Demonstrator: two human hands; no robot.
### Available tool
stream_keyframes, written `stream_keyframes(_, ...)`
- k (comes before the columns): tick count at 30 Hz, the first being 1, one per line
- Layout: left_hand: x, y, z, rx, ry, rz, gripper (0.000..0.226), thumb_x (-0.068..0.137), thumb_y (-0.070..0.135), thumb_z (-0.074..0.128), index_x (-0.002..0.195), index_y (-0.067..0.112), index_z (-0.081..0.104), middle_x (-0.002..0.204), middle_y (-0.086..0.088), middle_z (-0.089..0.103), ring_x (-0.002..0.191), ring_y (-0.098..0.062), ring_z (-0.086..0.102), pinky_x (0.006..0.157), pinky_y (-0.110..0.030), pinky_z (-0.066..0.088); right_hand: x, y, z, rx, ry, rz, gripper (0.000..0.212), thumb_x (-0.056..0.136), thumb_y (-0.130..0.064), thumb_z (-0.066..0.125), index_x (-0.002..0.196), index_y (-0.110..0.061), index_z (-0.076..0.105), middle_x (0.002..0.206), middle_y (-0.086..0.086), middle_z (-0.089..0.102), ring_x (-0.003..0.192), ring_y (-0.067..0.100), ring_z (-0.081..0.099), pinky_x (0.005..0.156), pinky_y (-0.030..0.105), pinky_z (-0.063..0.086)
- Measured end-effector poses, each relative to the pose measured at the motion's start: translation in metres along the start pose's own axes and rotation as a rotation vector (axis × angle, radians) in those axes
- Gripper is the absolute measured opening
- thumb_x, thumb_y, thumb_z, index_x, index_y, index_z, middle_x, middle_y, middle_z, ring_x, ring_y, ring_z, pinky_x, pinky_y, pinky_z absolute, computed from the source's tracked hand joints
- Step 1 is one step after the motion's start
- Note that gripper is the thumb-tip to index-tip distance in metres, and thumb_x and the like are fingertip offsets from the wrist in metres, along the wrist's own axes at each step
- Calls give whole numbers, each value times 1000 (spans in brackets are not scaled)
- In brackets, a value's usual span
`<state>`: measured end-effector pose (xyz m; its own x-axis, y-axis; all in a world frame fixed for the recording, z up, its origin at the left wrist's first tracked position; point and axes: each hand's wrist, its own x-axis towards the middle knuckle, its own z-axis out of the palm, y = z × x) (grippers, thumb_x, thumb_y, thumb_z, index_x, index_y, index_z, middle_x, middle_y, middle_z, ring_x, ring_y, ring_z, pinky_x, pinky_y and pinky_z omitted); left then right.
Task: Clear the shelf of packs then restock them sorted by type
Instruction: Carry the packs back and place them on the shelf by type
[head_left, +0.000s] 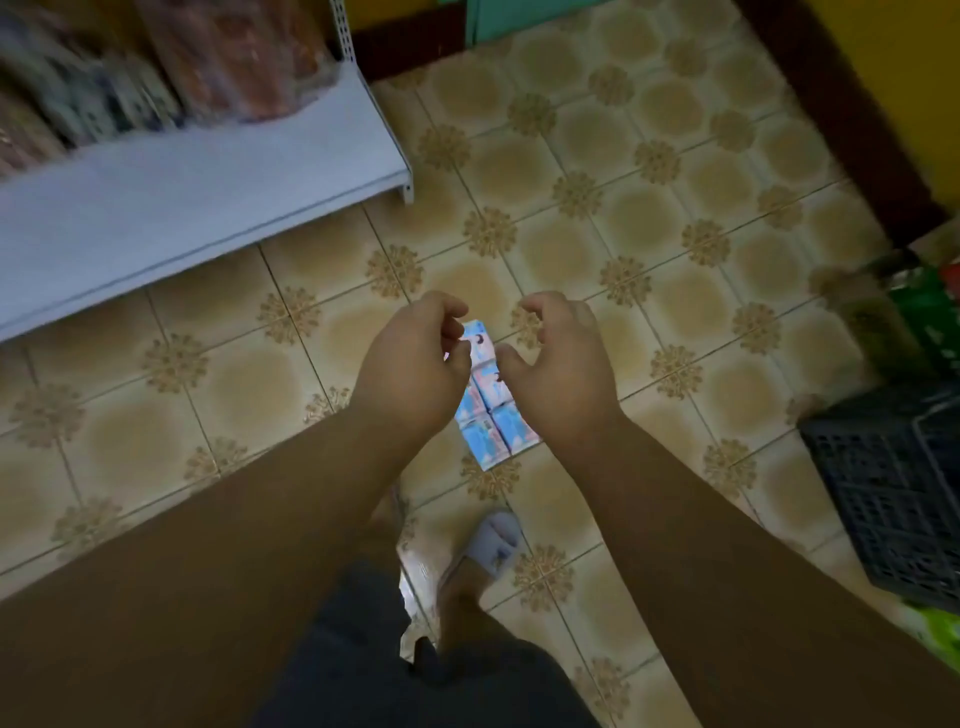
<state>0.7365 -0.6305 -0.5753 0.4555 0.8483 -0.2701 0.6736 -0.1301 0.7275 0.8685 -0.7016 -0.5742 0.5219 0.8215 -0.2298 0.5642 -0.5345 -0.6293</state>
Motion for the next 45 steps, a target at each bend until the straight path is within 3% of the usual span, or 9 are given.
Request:
stream_keyframes(12, 157, -244, 224, 42, -80, -220, 28, 89, 13, 58, 117, 19, 59, 99, 3, 65, 90, -17, 62, 84, -33, 49, 141, 214, 266, 14, -180, 191, 47, 83, -22, 68, 128, -18, 53, 120, 6, 50, 104, 24, 57, 93, 38, 48)
stream_keyframes(18, 213, -351, 321, -22, -25, -541, 29, 93, 28, 60, 120, 18, 58, 108, 1, 65, 90, -14, 59, 66, -17, 39, 209, 315, 370, -83, -188, 197, 49, 88, -28, 67, 132, -16, 49, 126, 7, 50, 114, 22, 53, 95, 31, 42)
stream_keyframes(21, 236, -393, 355, -112, -49, -731, 43, 92, 41, 62, 121, 9, 60, 99, -2, 61, 68, -11, 55, 43, -11, 38, 248, 354, 408, -120, -203, 288, 68, 88, -38, 66, 144, -10, 37, 137, 11, 48, 125, 26, 50, 104, 36, 41)
stream_keyframes(25, 257, -424, 389, -389, 24, -748, 42, 83, 37, 76, 116, 13, 67, 107, -5, 70, 84, -18, 66, 71, -29, 55, 284, 382, 435, -320, -248, 354, 93, 79, -65, 65, 144, -7, 34, 141, 16, 41, 131, 33, 42, 109, 44, 36)
stream_keyframes(28, 258, -424, 388, -418, 87, -729, 25, 77, 28, 82, 95, 21, 66, 89, 3, 69, 80, -19, 68, 73, -36, 59, 292, 375, 431, -337, -246, 367, 88, 71, -64, 72, 136, -14, 42, 134, 15, 44, 126, 34, 43, 105, 45, 39)
stream_keyframes(33, 232, -369, 324, -507, 140, -679, 34, 78, 26, 82, 100, 20, 57, 88, 6, 66, 69, -7, 63, 47, -14, 48, 262, 327, 378, 138, -115, 389, 73, 66, -38, 79, 125, -19, 42, 119, 11, 55, 102, 30, 61, 84, 46, 56)
stream_keyframes(38, 184, -257, 206, -819, 151, -686, 42, 74, 1, 81, 96, 21, 51, 104, -11, 70, 93, -31, 71, 85, -53, 57, 192, 217, 262, 414, 39, 360, 69, 60, -33, 81, 116, -28, 41, 117, 2, 59, 98, 17, 66, 80, 44, 60)
stream_keyframes(42, 124, -146, 98, -932, 104, -612, 46, 76, -3, 78, 103, 22, 50, 108, -12, 69, 94, -30, 71, 88, -51, 56, 136, 123, 144, 434, 77, 347, 98, 51, -47, 80, 136, -24, 39, 127, 0, 56, 112, 16, 62, 91, 43, 55)
stream_keyframes(45, 70, -62, 20, -1006, 45, -526, 56, 75, 0, 79, 118, 23, 52, 112, -11, 69, 99, -29, 71, 87, -48, 57, 90, 54, 45, 346, 115, 240, 85, 50, -50, 78, 126, -25, 48, 118, 3, 58, 105, 18, 63, 86, 43, 57)
